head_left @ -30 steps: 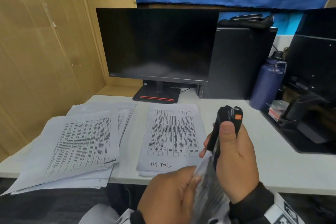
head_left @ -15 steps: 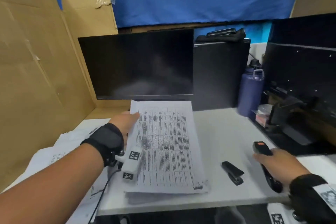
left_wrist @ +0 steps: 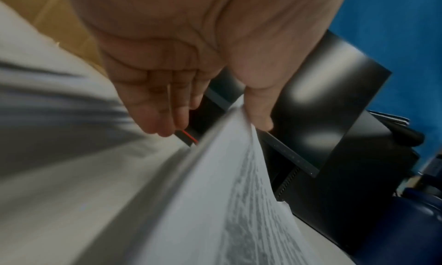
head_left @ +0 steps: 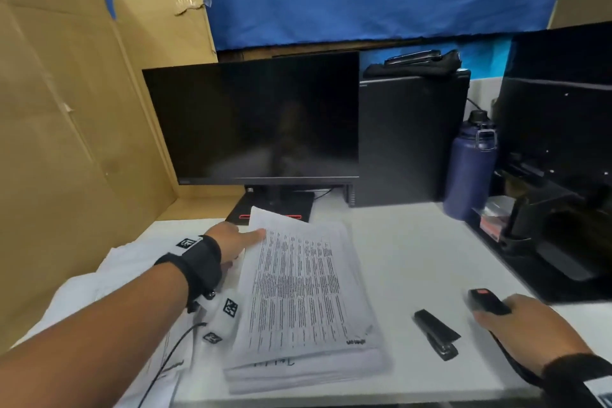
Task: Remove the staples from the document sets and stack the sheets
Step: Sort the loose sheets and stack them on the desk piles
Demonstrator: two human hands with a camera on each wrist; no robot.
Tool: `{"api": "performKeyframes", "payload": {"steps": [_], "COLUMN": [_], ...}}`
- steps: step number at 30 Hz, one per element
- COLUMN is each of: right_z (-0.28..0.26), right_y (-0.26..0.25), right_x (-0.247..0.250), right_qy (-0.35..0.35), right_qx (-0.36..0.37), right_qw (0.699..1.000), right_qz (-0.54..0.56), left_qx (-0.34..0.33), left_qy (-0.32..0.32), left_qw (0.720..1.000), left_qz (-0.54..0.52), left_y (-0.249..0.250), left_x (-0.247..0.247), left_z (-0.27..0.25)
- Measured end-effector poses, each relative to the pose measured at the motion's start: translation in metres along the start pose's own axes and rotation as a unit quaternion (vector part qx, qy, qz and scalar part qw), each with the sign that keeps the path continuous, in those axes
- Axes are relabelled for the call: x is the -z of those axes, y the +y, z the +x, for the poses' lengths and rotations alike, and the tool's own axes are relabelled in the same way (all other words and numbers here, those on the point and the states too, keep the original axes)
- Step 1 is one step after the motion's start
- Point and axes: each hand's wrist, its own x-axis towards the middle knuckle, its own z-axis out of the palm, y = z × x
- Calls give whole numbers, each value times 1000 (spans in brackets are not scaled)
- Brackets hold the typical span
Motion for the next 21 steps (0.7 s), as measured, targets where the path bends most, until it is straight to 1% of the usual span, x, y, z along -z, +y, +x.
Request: {"api": "performKeyframes", "payload": {"steps": [2, 5, 8, 10, 12, 14, 15, 19, 21], "right_z": [1, 6, 14, 16, 16, 17, 17, 11, 5], "right_y": [0, 5, 12, 14, 14, 13, 12, 10, 7], "right_x": [-1, -8, -15, -18, -20, -20, -19, -17, -16], "right_qy": [9, 27, 48, 54, 64, 68, 68, 67, 74], "right_qx": [-5, -7, -7, -9, -14, -13, -11, -4, -4], "right_qw": [1000, 1000, 999, 998, 998, 998, 998, 998, 997], "right_qz": [5, -1, 4, 6, 4, -4, -9, -10, -11], "left_qx": [-9, 15, -3, -10, -19, -31, -33, -57, -64], "left_qy": [5, -33, -75, -88, -114, -135, -142, -139, -136], "left_qw": [1000, 995, 982, 986, 992, 990, 987, 984, 986], "left_qz": [8, -95, -173, -145, -53, 37, 60, 98, 76], "left_y": [-11, -30, -42, -47, -52, -52, -49, -35, -33], "left_x": [18, 32, 38, 39, 32, 20, 13, -2, 0], "left_z": [-4, -8, -16, -19, -21, -26, -29, -31, -31]}}
